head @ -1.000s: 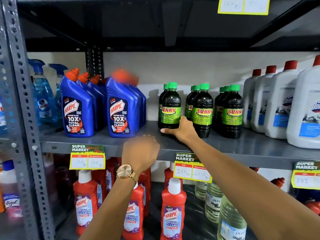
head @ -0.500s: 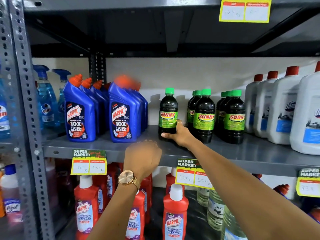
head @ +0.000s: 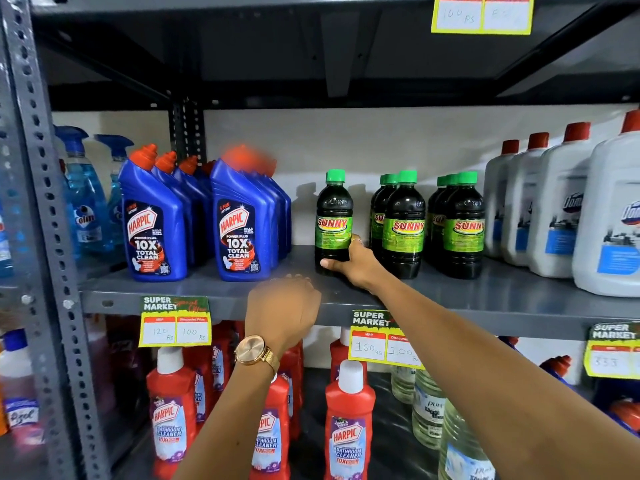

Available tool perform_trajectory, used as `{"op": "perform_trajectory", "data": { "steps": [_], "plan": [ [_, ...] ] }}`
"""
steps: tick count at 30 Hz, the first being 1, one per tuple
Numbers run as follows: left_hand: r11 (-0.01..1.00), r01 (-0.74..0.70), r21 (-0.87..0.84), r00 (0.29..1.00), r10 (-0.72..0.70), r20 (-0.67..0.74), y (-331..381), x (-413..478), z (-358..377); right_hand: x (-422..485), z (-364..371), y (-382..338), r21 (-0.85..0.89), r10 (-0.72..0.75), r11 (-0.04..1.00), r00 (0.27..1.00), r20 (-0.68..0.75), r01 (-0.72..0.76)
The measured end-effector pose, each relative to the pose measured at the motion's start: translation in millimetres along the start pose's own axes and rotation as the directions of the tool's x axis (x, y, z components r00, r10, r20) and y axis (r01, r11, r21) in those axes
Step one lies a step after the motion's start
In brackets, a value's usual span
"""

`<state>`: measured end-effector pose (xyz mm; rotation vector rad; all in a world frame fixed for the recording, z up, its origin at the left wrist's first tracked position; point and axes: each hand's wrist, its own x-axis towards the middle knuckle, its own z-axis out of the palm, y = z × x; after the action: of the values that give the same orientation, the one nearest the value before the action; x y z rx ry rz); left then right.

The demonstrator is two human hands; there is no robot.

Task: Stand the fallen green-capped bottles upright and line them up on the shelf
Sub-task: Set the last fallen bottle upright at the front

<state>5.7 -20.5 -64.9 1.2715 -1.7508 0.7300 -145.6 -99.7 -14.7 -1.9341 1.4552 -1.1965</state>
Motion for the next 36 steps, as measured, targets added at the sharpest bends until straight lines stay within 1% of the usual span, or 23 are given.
{"op": "perform_trajectory", "data": {
  "steps": [4,8,9,11,12,13,14,16,17,18,19,20,21,22,23,26,28,30,32,34,36],
  "plan": [
    [1.000,-0.006,-0.006,1.000,0.006,-0.008,-1.3,0.9,0.8,-0.8,0.4,-0.1,0.004,0.008,1.000,1.000,0.012,-0.008],
    [1.000,-0.003,-0.005,1.000,0.004,0.023,-1.3,0.7,-0.8,-4.1,-2.3,-1.3,0.016,0.040,0.999,0.999,-0.010,-0.040],
    [1.000,-0.012,0.002,0.999,0.012,0.030,-1.3,0.1,-1.6,-6.4,-5.0,-2.7,0.054,0.056,0.997,0.998,0.018,-0.057],
    [0.999,-0.030,0.013,0.998,0.030,0.055,-1.9,0.2,-3.2,-15.2,-14.7,-5.7,0.154,0.086,0.982,0.985,0.152,-0.109],
    [0.999,-0.035,0.020,0.996,0.034,0.077,-2.2,0.1,-4.2,-22.7,-23.2,-6.9,0.169,0.094,0.977,0.970,0.225,-0.133],
    [0.999,-0.039,0.026,0.994,0.036,0.102,-2.4,-0.2,-5.2,-31.4,-34.5,-6.7,0.148,0.118,0.975,0.955,0.273,-0.163],
    [0.999,-0.039,0.028,0.991,0.035,0.130,-2.3,-0.5,-6.8,-39.0,-47.5,-4.2,0.127,0.147,0.974,0.947,0.286,-0.189],
    [1.000,-0.005,0.013,0.987,0.003,0.162,-3.0,2.0,-9.5,-50.7,-75.7,9.0,0.107,0.187,0.971,0.960,0.208,-0.212],
    [0.999,0.044,0.001,0.983,-0.043,0.181,-2.8,5.0,-9.9,-55.0,-89.4,18.9,0.097,0.210,0.970,0.968,0.139,-0.224],
    [0.994,0.112,-0.018,0.968,-0.105,0.230,-1.9,10.7,-9.1,-58.2,-101.7,28.4,0.081,0.232,0.968,0.971,0.061,-0.236],
    [0.980,0.196,-0.045,0.927,-0.170,0.334,-0.1,19.9,-8.2,-60.8,-111.9,35.3,0.061,0.249,0.967,0.968,-0.024,-0.247],
    [0.951,0.293,-0.100,0.859,-0.215,0.465,2.0,30.8,-6.7,-62.1,-118.8,40.0,0.041,0.267,0.964,0.960,-0.088,-0.264],
    [0.905,0.388,-0.176,0.791,-0.228,0.568,5.6,42.7,-4.9,-60.4,-123.2,44.0,0.033,0.282,0.959,0.950,-0.135,-0.280],
    [0.852,0.462,-0.245,0.745,-0.224,0.628,9.4,53.5,-2.4,-59.0,-124.0,45.4,0.040,0.279,0.960,0.947,-0.156,-0.276],
    [0.807,0.513,-0.293,0.724,-0.223,0.653,12.3,62.9,1.7,-57.8,-123.1,44.2,0.034,0.280,0.960,0.949,-0.147,-0.278],
    [0.733,0.583,-0.350,0.707,-0.246,0.663,18.5,79.3,18.1,-47.3,-110.7,38.2,0.049,0.257,0.966,0.964,-0.072,-0.254],
    [0.708,0.610,-0.356,0.690,-0.255,0.677,18.3,83.0,28.3,-38.2,-102.2,37.3,0.051,0.256,0.966,0.964,-0.072,-0.253],
    [0.708,0.612,-0.352,0.688,-0.258,0.679,15.5,84.4,33.4,-31.4,-96.7,37.4,0.013,0.277,0.960,0.952,-0.129,-0.278],
    [0.697,0.617,-0.364,0.700,-0.276,0.659,11.9,84.3,37.8,-26.5,-93.1,39.7,-0.036,0.261,0.962,0.948,-0.182,-0.272],
    [0.707,0.606,-0.365,0.721,-0.296,0.626,9.2,83.2,42.0,-25.0,-89.8,41.4,-0.105,0.216,0.965,0.958,-0.188,-0.239],
    [0.747,0.565,-0.350,0.748,-0.285,0.600,8.7,82.6,45.6,-24.1,-88.0,43.6,-0.152,0.178,0.967,0.969,-0.171,-0.205]
  ]
}}
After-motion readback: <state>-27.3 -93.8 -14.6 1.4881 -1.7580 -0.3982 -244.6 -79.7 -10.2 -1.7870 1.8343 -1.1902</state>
